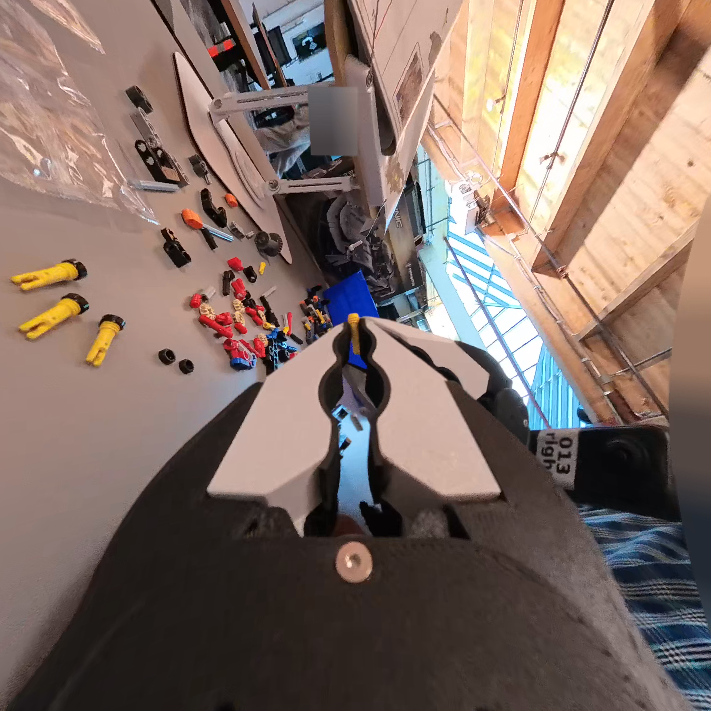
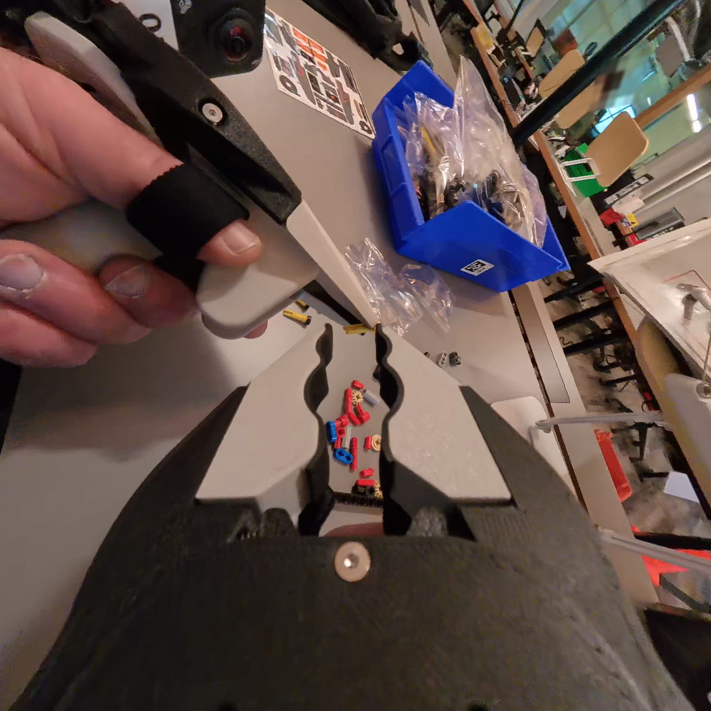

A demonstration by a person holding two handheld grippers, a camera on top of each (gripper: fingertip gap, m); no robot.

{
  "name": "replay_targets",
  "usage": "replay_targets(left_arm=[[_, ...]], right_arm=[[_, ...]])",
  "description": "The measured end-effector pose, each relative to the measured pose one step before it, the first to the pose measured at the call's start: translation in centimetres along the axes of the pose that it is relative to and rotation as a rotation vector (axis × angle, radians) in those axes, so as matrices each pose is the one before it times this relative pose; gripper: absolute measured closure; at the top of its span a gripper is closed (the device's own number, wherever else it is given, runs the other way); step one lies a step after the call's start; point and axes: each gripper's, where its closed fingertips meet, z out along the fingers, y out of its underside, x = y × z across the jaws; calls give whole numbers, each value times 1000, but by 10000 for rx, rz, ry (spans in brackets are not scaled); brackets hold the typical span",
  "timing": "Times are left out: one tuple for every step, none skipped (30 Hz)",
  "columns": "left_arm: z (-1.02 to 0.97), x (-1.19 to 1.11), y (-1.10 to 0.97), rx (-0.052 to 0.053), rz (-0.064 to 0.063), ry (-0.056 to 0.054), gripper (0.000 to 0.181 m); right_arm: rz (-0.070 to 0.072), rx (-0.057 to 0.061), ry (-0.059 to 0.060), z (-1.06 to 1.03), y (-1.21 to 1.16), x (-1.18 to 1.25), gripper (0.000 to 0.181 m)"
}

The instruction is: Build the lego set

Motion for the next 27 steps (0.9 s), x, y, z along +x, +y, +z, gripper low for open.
replay_targets(left_arm=[[68,8,9,61,-137,43,180],[86,31,53,44,-165,81,180],[43,97,-32,112,-184,126,180],[26,140,-9,91,-160,132,180],[7,90,17,44,-104,74,180],[8,97,45,25,-85,83,180],[14,82,10,55,-138,89,180],[12,9,38,45,-149,59,180],[20,31,19,51,-115,73,179],[-4,-56,9,55,-135,29,179],[-27,-114,12,55,-159,9,179],[-35,-110,33,66,-153,15,179],[35,-1,84,40,-145,63,179],[42,-32,96,14,-177,48,179],[15,-7,-6,42,-118,61,179],[8,-58,-19,19,-36,-9,179],[9,-19,14,4,-16,-16,179],[3,28,8,-6,-39,39,179],[-15,15,14,-4,-20,42,179],[2,53,54,-9,-16,57,179],[18,172,74,-15,-28,123,179],[45,234,57,-23,-41,132,179],[25,144,49,-38,17,69,179],[-10,163,1,-9,9,92,178],[29,171,124,-57,-47,115,178],[22,181,116,-26,-15,115,178],[-5,90,69,-42,29,38,178]], right_arm=[[92,-2,66,5,45,149,164],[114,5,48,-11,83,237,167],[93,59,-19,-44,-46,82,168],[-47,64,58,-91,-112,60,168],[-117,37,18,-73,-34,28,169],[80,87,-83,-97,-53,27,169],[216,117,-129,-79,-74,22,169],[106,57,-135,-46,8,9,169],[26,35,-46,-43,7,18,169],[1,-3,8,12,31,-33,169],[-106,-35,45,56,85,-66,169],[-134,-38,86,49,105,-58,168],[-21,-7,128,43,11,-19,168],[3,-50,84,44,44,-73,165],[-46,-33,107,2,12,-17,165],[-80,-57,124,2,94,53,167],[-22,-14,79,8,44,16,168],[36,34,43,-28,2,28,168],[131,30,-26,-55,-3,56,169],[157,54,-124,-89,-22,14,170],[35,92,-93,-136,-83,39,170],[63,113,-66,-168,-140,99,171],[168,67,-126,-171,-107,88,172],[191,112,-47,-183,-125,319,179],[80,65,-82,-159,-47,231,180],[123,93,-167,-132,-124,23,180],[220,76,-201,-87,-57,-25,180]])
